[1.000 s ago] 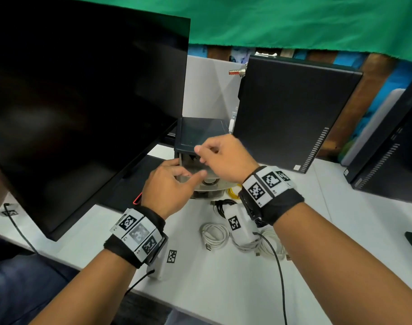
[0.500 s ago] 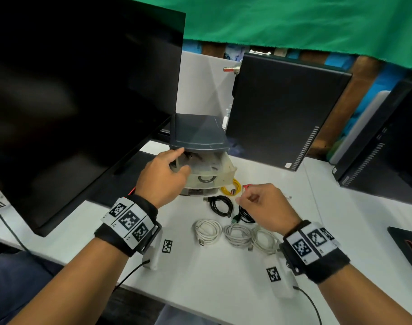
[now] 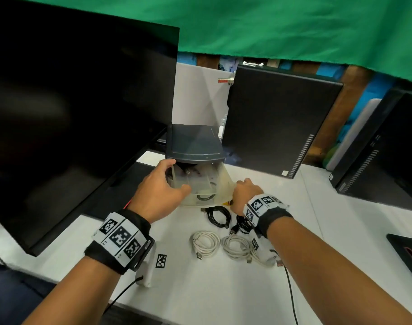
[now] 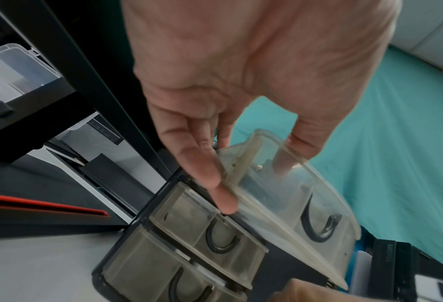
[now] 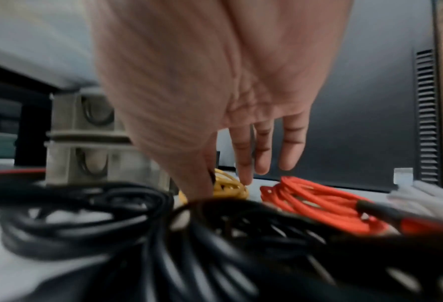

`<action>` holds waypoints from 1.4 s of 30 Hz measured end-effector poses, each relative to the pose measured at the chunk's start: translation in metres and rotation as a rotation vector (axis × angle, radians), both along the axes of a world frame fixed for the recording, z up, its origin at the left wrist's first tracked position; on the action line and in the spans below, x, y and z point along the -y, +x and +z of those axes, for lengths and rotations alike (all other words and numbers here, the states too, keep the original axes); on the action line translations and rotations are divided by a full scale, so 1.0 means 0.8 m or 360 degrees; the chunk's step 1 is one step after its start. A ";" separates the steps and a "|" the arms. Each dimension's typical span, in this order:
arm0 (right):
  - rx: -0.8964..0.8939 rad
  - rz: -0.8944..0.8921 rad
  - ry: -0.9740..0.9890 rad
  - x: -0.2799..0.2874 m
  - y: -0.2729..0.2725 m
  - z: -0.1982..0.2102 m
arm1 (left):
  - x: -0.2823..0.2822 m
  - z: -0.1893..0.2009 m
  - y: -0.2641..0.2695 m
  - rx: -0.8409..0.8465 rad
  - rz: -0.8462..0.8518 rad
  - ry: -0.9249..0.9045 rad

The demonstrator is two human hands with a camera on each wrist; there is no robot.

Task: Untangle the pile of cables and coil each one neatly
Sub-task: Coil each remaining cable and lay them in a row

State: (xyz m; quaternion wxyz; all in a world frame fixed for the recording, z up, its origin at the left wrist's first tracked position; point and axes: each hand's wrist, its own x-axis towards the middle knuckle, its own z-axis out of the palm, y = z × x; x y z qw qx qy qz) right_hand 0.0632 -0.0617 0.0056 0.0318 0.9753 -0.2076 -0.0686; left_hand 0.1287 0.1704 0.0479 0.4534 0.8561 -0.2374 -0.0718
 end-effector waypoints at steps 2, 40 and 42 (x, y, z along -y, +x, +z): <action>0.0032 0.0006 -0.0059 0.002 0.006 -0.010 | -0.001 0.002 -0.001 -0.0021 -0.0032 0.0035; -0.0001 0.0352 0.0019 -0.109 0.021 0.138 | 0.002 0.007 -0.011 -0.0098 -0.0158 0.0077; 0.0078 0.0357 -0.0018 -0.104 0.017 0.136 | 0.002 0.005 -0.009 -0.0075 -0.0155 0.0092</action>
